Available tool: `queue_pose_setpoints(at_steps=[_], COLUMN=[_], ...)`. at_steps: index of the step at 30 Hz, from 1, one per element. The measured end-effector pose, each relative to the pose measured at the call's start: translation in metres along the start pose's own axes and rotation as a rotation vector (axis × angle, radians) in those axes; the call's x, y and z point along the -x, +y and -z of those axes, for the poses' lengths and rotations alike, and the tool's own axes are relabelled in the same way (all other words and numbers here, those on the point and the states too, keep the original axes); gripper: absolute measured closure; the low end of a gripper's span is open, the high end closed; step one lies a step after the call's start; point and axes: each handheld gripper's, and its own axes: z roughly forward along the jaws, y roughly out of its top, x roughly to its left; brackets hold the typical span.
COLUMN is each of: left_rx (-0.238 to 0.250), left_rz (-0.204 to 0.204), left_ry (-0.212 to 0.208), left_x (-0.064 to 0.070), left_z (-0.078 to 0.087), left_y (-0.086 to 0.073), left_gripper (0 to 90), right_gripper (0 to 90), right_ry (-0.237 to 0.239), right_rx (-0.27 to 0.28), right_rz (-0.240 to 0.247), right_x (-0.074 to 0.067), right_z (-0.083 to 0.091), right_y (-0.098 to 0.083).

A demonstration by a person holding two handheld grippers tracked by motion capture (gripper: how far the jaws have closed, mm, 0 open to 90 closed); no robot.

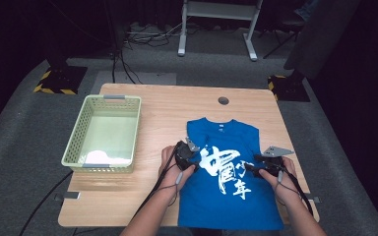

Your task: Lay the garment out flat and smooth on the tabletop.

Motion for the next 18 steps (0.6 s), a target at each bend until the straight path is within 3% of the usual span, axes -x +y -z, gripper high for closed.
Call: queue_pose_setpoints(at_steps=[6,18], left_rx=[0.012,0.017], left_rz=[-0.003,-0.022], left_ry=[-0.009,-0.021], left_x=[0.018,0.042], left_z=[0.011,0.025], left_y=[-0.014,-0.029], left_gripper=[39.3,39.3], right_gripper=[38.9,39.3], right_ry=[0.012,0.008], right_rx=[0.029,0.031], right_rz=[0.011,0.023], right_x=[-0.009,-0.029], right_z=[0.013,0.035], right_y=[-0.016,-0.036])
